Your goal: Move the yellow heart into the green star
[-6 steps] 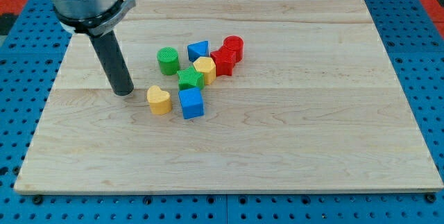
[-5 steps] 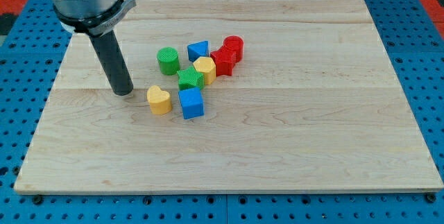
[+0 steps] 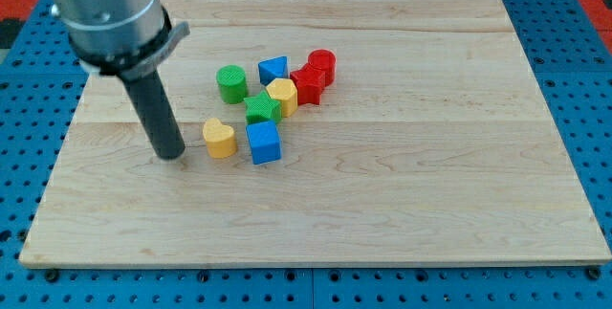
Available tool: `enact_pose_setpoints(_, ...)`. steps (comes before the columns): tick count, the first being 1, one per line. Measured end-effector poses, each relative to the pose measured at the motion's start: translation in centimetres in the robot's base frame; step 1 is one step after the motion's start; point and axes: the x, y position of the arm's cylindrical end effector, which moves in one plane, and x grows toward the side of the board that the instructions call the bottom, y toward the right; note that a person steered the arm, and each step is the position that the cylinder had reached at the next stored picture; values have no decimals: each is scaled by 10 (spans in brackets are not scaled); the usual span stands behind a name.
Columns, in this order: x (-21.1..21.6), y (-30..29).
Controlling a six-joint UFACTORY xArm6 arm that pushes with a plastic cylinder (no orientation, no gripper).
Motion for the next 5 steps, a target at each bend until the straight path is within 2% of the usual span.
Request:
enact_pose_setpoints(1, 12, 0)
enact_pose_setpoints(2, 3, 25)
enact_pose_setpoints(3, -13, 58)
enact_pose_setpoints(5, -71, 88)
